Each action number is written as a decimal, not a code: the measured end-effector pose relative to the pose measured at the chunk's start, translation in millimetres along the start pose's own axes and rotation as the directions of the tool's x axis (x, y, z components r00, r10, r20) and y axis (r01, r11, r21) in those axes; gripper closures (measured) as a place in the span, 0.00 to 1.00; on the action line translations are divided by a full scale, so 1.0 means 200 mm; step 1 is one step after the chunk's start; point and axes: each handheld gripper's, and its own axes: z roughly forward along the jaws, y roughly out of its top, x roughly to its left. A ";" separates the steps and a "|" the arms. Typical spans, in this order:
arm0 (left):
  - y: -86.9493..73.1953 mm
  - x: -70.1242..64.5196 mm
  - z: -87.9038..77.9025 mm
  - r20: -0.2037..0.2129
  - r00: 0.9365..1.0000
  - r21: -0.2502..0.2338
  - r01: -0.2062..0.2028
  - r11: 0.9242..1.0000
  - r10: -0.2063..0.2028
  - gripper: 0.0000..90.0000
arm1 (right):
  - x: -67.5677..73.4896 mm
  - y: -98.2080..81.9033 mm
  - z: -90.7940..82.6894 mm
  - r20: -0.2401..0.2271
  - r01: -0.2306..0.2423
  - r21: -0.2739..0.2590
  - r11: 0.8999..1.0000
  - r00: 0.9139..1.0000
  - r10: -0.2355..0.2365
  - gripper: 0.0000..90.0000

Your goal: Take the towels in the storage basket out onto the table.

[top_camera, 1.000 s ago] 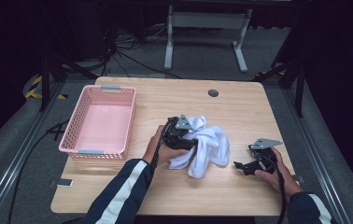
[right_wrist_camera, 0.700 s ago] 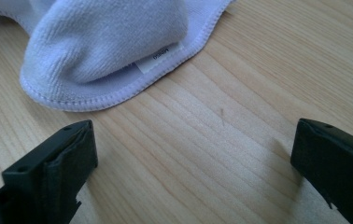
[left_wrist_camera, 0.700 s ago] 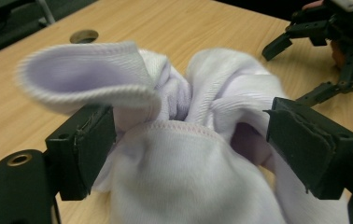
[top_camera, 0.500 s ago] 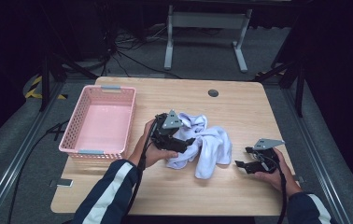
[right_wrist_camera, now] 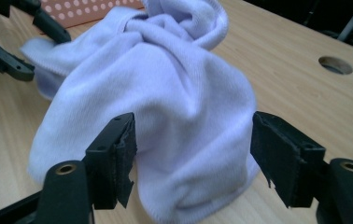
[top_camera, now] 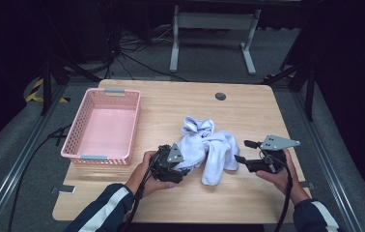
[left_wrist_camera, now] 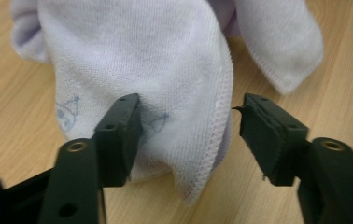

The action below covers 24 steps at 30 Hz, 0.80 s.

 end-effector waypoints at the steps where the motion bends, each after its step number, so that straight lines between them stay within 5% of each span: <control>1: 0.00 0.00 0.00 0.000 1.000 0.000 0.000 1.000 0.000 0.51 | 0.00 0.00 0.00 0.000 0.000 0.000 1.000 1.000 0.000 0.36; 2: -0.01 0.01 0.02 0.023 1.000 0.019 0.000 1.000 0.000 0.51 | 0.01 0.02 0.02 0.000 0.012 0.000 1.000 1.000 -0.012 0.35; 6: -0.04 0.02 0.06 0.008 1.000 0.057 -0.019 0.998 0.019 0.65 | 0.03 0.08 0.14 -0.027 0.031 0.044 0.999 0.999 -0.030 0.42; 12: -0.07 0.06 0.05 -0.001 1.000 0.061 -0.009 0.998 0.009 0.89 | 0.02 0.05 0.27 -0.057 0.045 0.152 0.987 0.998 -0.037 0.67; 18: -0.06 0.07 0.01 -0.019 1.000 0.016 0.005 1.000 -0.005 0.91 | 0.01 0.00 0.33 -0.078 0.054 0.220 0.974 0.996 -0.038 0.83; 24: 0.03 0.08 -0.07 -0.036 0.999 -0.126 0.024 0.992 -0.029 0.91 | 0.01 0.00 0.33 -0.088 0.064 0.225 0.972 0.995 -0.045 0.87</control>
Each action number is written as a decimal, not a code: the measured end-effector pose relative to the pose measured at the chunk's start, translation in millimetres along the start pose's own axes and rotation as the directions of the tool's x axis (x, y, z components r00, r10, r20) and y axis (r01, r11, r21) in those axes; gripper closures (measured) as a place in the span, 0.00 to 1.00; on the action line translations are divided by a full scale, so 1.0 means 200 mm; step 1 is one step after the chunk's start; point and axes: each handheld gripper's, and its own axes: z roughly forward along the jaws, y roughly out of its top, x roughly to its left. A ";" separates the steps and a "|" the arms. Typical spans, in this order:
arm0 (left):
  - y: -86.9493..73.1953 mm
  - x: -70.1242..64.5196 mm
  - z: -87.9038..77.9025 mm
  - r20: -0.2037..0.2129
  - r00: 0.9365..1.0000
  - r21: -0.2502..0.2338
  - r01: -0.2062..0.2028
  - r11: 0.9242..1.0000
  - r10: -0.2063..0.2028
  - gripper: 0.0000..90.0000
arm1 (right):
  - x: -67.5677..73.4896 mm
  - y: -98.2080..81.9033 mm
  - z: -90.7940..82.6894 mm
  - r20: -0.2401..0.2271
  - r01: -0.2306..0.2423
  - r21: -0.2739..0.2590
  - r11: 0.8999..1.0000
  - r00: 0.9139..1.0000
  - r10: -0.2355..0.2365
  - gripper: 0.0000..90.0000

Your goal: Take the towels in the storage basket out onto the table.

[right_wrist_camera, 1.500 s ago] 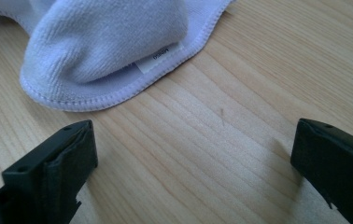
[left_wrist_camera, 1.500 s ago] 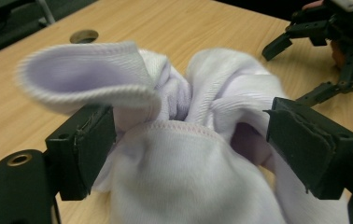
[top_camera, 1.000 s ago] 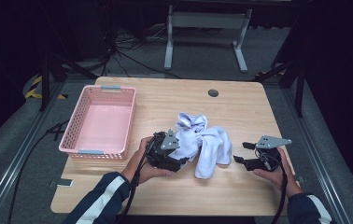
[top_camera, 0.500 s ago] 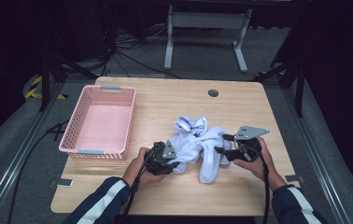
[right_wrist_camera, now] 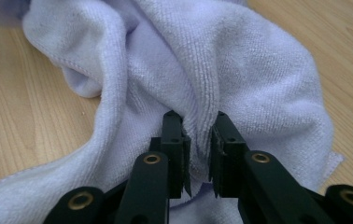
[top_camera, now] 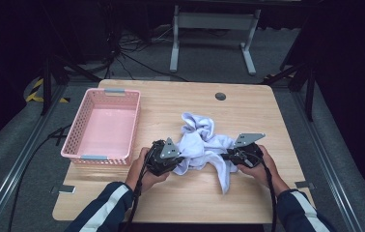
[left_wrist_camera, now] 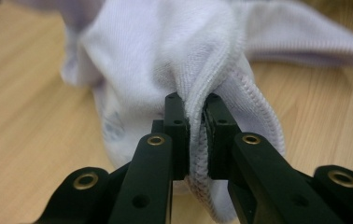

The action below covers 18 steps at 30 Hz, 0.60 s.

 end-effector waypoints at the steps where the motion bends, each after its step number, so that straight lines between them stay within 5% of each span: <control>1: 0.02 0.00 -0.02 0.000 1.000 -0.029 0.010 1.000 -0.010 0.91 | 0.00 0.00 0.00 -0.001 0.000 0.000 1.000 1.000 0.000 0.87; 5: 0.08 0.01 -0.08 -0.044 0.999 -0.078 -0.007 0.997 0.004 0.92 | -0.01 0.00 -0.04 0.051 -0.002 0.003 1.000 0.999 0.002 0.87; 9: 0.10 0.04 -0.14 -0.088 0.996 -0.141 0.020 0.990 -0.033 0.92 | -0.06 -0.01 -0.11 0.103 -0.029 -0.020 0.999 0.994 0.031 0.88; 15: 0.09 0.07 -0.16 -0.148 0.988 -0.147 0.021 0.989 -0.043 0.92 | -0.17 -0.06 -0.20 0.203 -0.095 -0.025 0.995 0.974 0.098 0.88; 18: 0.09 0.08 -0.16 -0.153 0.987 -0.142 0.029 0.989 -0.051 0.92 | -0.23 -0.10 -0.24 0.264 -0.135 -0.035 0.990 0.954 0.139 0.88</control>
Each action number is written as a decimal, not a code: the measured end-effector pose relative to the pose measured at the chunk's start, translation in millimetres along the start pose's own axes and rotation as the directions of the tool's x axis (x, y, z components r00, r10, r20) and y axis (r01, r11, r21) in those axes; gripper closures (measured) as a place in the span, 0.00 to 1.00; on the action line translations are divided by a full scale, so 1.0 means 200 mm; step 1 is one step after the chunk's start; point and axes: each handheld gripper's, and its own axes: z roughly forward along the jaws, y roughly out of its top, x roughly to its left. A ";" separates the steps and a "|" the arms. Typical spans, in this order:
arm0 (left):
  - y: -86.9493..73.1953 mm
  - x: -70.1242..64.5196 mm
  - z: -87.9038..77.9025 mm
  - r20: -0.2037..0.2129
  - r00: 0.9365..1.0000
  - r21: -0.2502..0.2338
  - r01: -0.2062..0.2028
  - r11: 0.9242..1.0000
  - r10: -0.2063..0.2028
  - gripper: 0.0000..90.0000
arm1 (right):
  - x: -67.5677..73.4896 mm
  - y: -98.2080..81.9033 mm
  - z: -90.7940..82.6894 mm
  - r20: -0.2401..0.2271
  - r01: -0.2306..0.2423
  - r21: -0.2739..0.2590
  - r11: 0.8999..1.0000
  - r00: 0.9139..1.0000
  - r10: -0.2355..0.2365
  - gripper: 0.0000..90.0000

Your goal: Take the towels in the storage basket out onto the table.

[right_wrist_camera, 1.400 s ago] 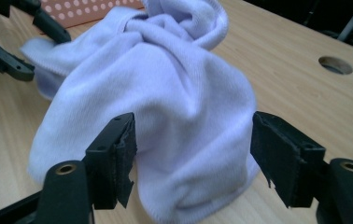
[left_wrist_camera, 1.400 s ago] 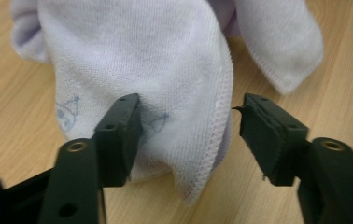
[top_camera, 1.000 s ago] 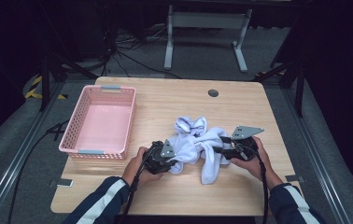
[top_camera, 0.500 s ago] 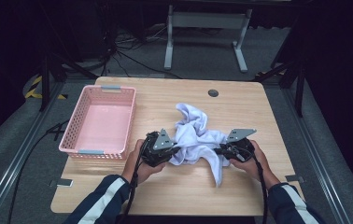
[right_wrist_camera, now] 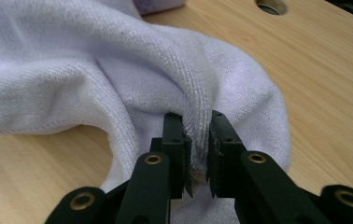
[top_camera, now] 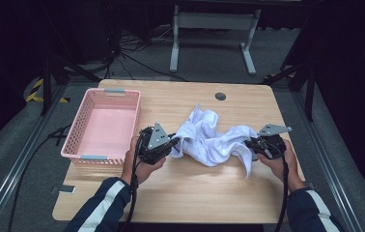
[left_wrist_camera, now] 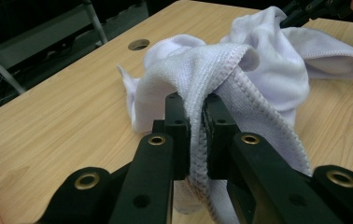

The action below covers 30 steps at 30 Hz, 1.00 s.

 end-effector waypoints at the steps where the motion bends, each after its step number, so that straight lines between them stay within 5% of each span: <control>1: 0.00 0.00 0.00 -0.005 1.000 0.001 0.000 1.000 0.000 0.92 | -0.02 -0.01 0.00 0.013 -0.019 0.012 1.000 1.000 0.019 0.88; 8: -0.02 0.01 0.04 -0.021 1.000 0.016 0.012 1.000 -0.012 0.90 | -0.10 -0.05 -0.01 0.075 -0.104 0.004 0.995 0.992 0.103 0.67; 14: -0.03 0.01 0.06 0.018 1.000 0.035 0.017 0.999 -0.018 0.90 | -0.10 -0.02 -0.11 0.049 -0.117 -0.115 0.986 0.991 0.124 0.59; 18: -0.04 0.00 0.06 0.024 1.000 0.048 -0.001 0.999 0.000 0.91 | 0.02 0.04 -0.21 -0.032 -0.011 -0.204 0.979 0.999 0.004 0.59; 20: -0.04 0.00 0.07 0.027 1.000 0.058 -0.008 0.998 0.006 0.91 | 0.11 0.06 -0.22 -0.104 0.031 -0.224 0.974 0.993 -0.055 0.61; 25: -0.05 -0.01 0.08 0.040 0.999 0.073 -0.012 0.997 0.009 0.91 | 0.24 0.08 -0.13 -0.194 0.111 -0.174 0.978 0.970 -0.145 0.56; 30: -0.06 -0.03 0.10 0.047 0.999 0.084 -0.020 0.996 0.016 0.91 | 0.35 0.08 0.04 -0.206 0.192 -0.083 0.978 0.957 -0.206 0.47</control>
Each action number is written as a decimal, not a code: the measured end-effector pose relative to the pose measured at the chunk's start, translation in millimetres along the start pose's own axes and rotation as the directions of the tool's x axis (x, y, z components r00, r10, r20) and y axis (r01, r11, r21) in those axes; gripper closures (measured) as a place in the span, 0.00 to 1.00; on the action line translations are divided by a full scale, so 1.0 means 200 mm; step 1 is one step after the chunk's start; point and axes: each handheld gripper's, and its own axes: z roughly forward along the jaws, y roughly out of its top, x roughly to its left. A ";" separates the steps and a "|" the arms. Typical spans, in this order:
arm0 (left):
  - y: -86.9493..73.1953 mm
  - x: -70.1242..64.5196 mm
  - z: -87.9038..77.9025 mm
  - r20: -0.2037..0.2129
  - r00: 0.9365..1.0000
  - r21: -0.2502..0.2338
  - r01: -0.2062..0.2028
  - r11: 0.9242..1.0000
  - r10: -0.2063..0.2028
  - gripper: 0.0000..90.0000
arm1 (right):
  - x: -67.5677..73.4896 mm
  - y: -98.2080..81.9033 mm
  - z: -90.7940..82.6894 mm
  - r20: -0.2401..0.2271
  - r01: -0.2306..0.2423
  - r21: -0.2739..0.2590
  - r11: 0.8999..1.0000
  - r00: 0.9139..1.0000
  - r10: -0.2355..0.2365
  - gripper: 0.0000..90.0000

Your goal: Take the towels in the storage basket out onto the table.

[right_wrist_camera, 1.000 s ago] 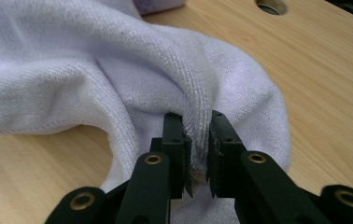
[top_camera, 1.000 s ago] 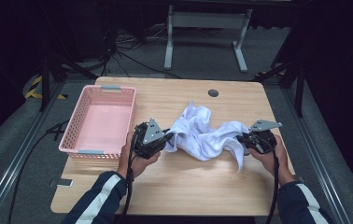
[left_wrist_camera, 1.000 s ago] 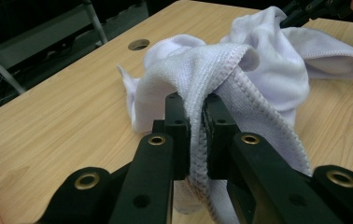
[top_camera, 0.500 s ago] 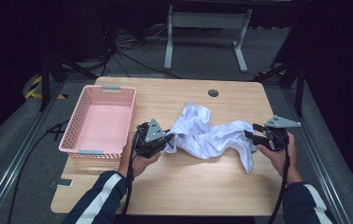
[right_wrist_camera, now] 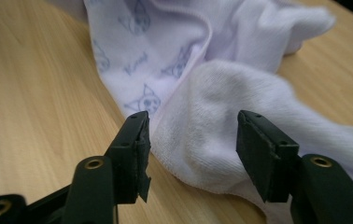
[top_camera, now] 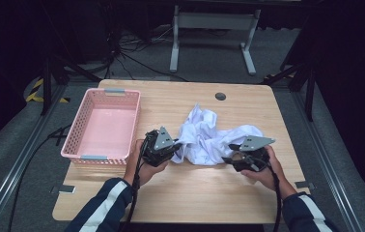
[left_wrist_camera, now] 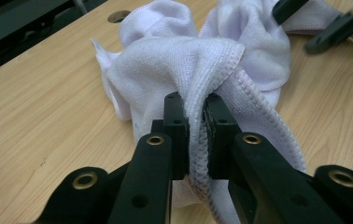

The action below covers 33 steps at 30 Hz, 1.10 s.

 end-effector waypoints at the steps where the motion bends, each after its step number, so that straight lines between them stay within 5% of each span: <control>1: 0.00 0.00 0.00 0.003 1.000 -0.001 0.000 1.000 0.000 0.91 | 0.01 0.00 0.06 -0.001 0.025 0.050 0.998 1.000 -0.025 0.44; 7: -0.01 0.00 0.01 0.004 1.000 -0.002 0.002 1.000 -0.002 0.91 | 0.01 -0.02 0.18 0.021 0.035 0.136 0.990 0.999 -0.039 0.48; 11: 0.01 0.01 -0.03 -0.009 1.000 -0.026 0.002 1.000 -0.003 0.91 | -0.01 -0.03 0.18 0.068 0.054 0.164 0.985 0.996 -0.066 0.85; 13: 0.02 0.01 -0.05 -0.013 1.000 -0.048 0.009 0.999 -0.010 0.91 | -0.02 -0.02 0.16 0.063 0.071 0.156 0.985 0.995 -0.082 0.91; 17: 0.05 0.02 -0.10 -0.023 1.000 -0.074 0.001 0.997 -0.002 0.91 | -0.02 0.00 0.08 0.071 0.081 0.112 0.990 0.994 -0.089 0.92; 20: 0.08 0.03 -0.16 -0.037 0.999 -0.114 0.023 0.993 -0.027 0.91 | -0.02 0.06 -0.05 0.080 0.069 0.014 0.998 0.994 -0.070 0.93; 26: 0.16 0.05 -0.26 -0.074 0.996 -0.172 0.036 0.984 -0.049 0.91 | -0.06 0.16 -0.27 0.128 0.055 -0.105 0.993 0.991 -0.042 0.93; 31: 0.26 0.11 -0.26 -0.116 0.992 -0.156 0.025 0.987 -0.044 0.91 | -0.14 0.23 -0.40 0.224 0.046 -0.136 0.990 0.974 -0.015 0.93; 33: 0.29 0.14 -0.22 -0.097 0.993 -0.154 0.059 0.986 -0.074 0.91 | -0.21 0.25 -0.42 0.253 0.024 -0.144 0.989 0.967 0.013 0.93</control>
